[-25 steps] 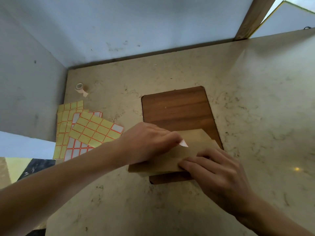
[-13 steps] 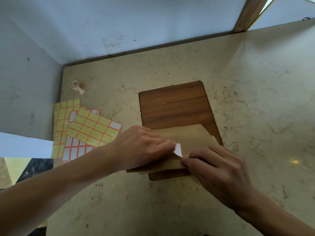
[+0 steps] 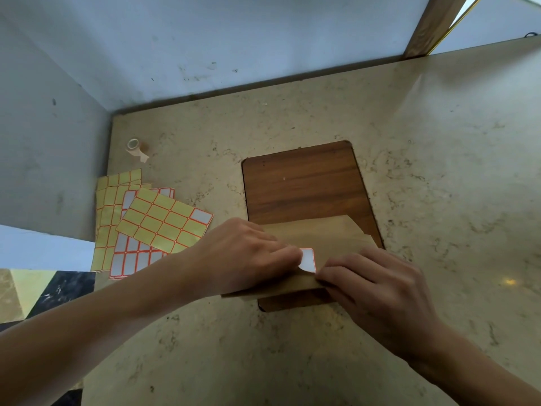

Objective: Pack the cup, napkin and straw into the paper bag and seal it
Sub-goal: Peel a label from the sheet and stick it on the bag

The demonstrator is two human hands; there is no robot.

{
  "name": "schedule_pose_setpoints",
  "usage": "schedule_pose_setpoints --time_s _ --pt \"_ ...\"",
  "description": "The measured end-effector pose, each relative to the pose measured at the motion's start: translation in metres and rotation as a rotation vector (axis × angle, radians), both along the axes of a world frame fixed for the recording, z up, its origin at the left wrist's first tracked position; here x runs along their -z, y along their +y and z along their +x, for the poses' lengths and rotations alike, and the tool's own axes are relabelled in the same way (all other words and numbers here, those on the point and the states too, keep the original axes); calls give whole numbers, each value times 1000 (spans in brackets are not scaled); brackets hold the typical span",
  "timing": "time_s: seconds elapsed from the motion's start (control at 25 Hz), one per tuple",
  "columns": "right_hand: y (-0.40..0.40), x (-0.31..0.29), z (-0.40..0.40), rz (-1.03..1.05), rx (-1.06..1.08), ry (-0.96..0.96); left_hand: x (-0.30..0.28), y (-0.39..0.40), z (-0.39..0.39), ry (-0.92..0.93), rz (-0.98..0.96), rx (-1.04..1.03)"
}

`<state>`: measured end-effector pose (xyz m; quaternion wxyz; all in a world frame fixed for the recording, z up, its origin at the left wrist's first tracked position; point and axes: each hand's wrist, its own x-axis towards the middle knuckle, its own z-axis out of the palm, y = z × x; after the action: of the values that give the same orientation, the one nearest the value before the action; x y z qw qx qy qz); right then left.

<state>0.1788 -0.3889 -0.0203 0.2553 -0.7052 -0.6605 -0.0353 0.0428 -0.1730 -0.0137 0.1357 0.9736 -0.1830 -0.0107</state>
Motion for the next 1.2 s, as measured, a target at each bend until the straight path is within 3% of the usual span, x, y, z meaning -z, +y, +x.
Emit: schedule_pose_setpoints --time_s 0.48,0.88,1.2 --pt "7 -11 -1 -171 -29 -87 -2 0 2 84 -68 -60" --pt "4 -8 -4 -149 -21 -105 -13 -11 -11 187 -262 -258" --pt "15 -2 3 -124 29 -86 -18 -21 -14 319 -233 -368"
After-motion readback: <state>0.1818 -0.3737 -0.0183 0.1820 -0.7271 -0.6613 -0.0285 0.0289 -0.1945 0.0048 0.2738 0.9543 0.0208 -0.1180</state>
